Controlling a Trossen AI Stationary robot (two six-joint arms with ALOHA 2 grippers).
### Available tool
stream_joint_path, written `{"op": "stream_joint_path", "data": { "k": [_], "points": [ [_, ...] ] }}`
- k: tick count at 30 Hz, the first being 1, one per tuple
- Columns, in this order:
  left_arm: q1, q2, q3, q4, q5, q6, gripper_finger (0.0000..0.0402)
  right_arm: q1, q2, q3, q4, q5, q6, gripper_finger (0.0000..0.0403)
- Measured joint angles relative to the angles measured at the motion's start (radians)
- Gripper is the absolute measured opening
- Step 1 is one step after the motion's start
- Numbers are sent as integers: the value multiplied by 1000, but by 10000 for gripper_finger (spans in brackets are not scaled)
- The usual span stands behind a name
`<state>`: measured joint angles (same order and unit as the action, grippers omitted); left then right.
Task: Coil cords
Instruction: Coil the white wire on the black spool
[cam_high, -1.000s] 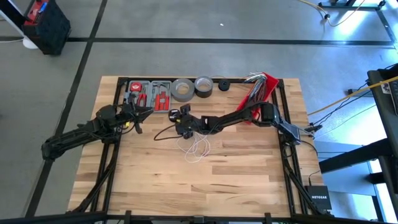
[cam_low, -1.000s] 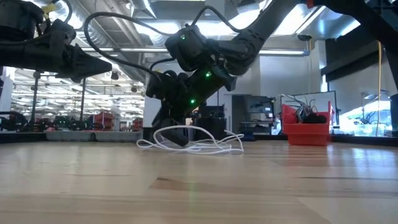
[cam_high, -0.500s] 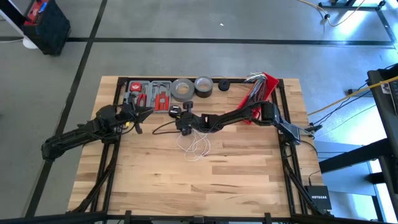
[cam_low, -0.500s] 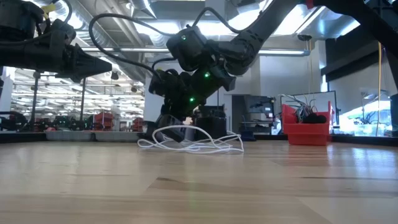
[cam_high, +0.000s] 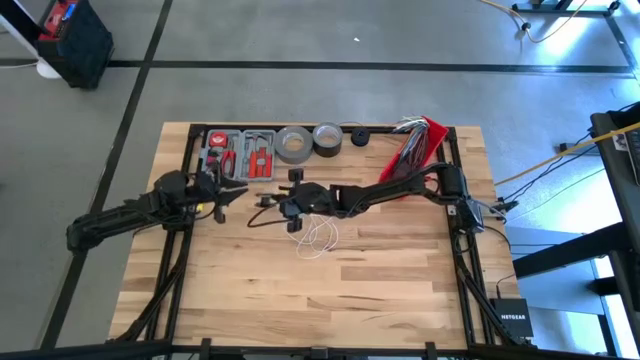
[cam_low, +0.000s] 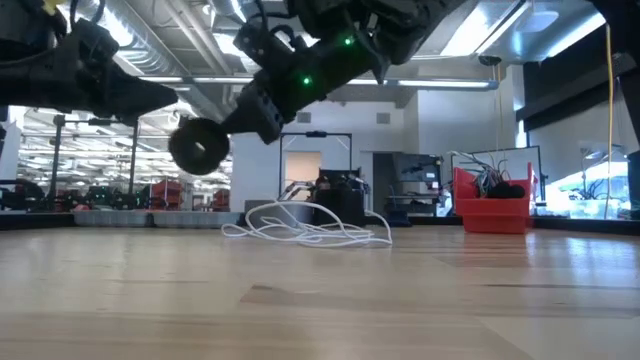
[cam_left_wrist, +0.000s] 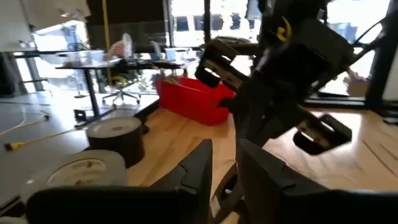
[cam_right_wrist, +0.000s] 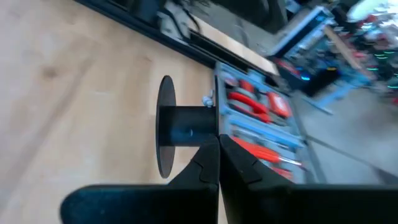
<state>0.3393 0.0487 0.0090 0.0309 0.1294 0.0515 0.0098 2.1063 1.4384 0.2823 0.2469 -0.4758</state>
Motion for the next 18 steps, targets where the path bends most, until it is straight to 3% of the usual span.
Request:
{"op": "stream_joint_path", "data": {
  "k": [3, 9, 13, 18],
  "points": [
    [-40, 45, 0, 1, -3, 51, 68, -4, 0, 0, -7, -57, 29, 1],
    [-99, 162, 0, 17, -43, 137, 68, -11, 0, 0, -34, -57, 44, 1],
    [-124, 240, 0, 89, -119, 137, 68, -11, -1, 0, -32, -57, 45, 0],
    [-156, 339, 14, 144, -135, 137, 68, -10, -1, 0, -33, -75, 45, 0]
  ]
}}
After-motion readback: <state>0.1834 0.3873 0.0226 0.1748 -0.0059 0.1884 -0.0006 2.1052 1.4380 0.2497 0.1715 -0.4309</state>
